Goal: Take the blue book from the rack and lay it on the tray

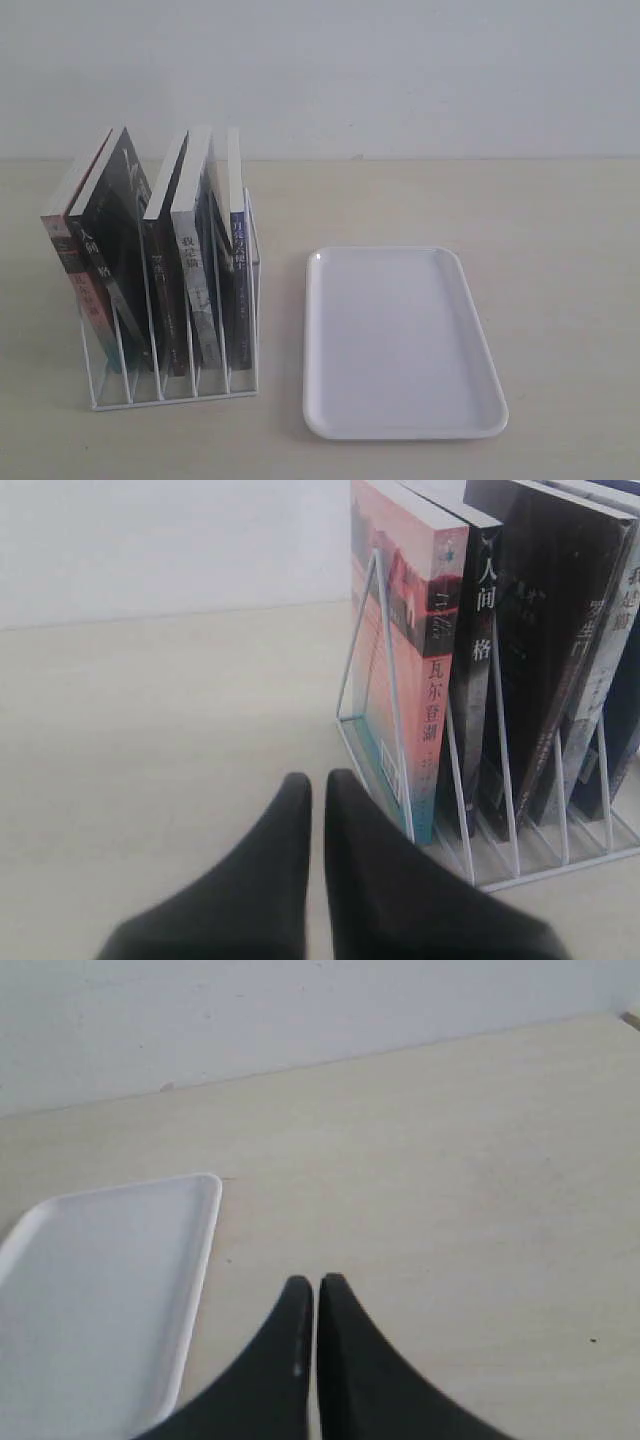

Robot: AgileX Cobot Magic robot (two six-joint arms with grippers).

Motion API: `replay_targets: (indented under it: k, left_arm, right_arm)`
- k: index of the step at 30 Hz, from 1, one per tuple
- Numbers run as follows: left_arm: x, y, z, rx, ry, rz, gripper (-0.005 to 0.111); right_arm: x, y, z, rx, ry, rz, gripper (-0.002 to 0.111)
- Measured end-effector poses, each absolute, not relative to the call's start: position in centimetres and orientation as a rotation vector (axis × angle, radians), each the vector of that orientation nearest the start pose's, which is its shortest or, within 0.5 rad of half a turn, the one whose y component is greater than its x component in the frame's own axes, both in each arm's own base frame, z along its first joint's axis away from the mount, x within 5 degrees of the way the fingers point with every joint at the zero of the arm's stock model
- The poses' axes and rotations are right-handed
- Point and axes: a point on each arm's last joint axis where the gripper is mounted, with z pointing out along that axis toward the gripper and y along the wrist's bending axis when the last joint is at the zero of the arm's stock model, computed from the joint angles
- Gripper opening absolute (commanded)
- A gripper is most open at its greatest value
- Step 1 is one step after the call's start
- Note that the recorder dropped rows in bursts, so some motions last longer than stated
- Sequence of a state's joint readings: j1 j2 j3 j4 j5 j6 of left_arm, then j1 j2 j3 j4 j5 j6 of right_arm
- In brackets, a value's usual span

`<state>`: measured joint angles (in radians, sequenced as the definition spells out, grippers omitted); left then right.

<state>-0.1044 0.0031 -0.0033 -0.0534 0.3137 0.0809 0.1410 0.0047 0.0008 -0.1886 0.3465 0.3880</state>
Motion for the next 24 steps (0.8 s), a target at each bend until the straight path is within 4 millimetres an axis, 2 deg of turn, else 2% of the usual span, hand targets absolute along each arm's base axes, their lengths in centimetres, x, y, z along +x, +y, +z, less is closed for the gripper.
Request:
replay_targets:
  k: [7,13,15,20,24]
  left_arm:
    - [5.4,-0.7,18.6,0.133,1.792,-0.068,0.005]
    - [5.4,-0.7,18.6,0.133,1.792,-0.068,0.005]
    - [5.4,-0.7,18.6,0.133,1.792,-0.068,0.005]
    - [5.4,-0.7,18.6,0.133,1.792,-0.068,0.005]
    - [5.4,-0.7,18.6,0.133,1.792,-0.068,0.005]
  right_arm:
    - [5.4,0.2,18.3,0.043,1.823,0.142,0.001]
    - [5.6,0.4,19.5,-0.041,1.684,0.105,0.001]
    - [5.7,0.6,20.7,-0.130,1.546,0.062,0.001]
    - [5.2,1.3,23.1,-0.196,1.267,0.088,0.001]
    - [3.3,2.0,26.1,-0.239,0.875,0.157,0.001]
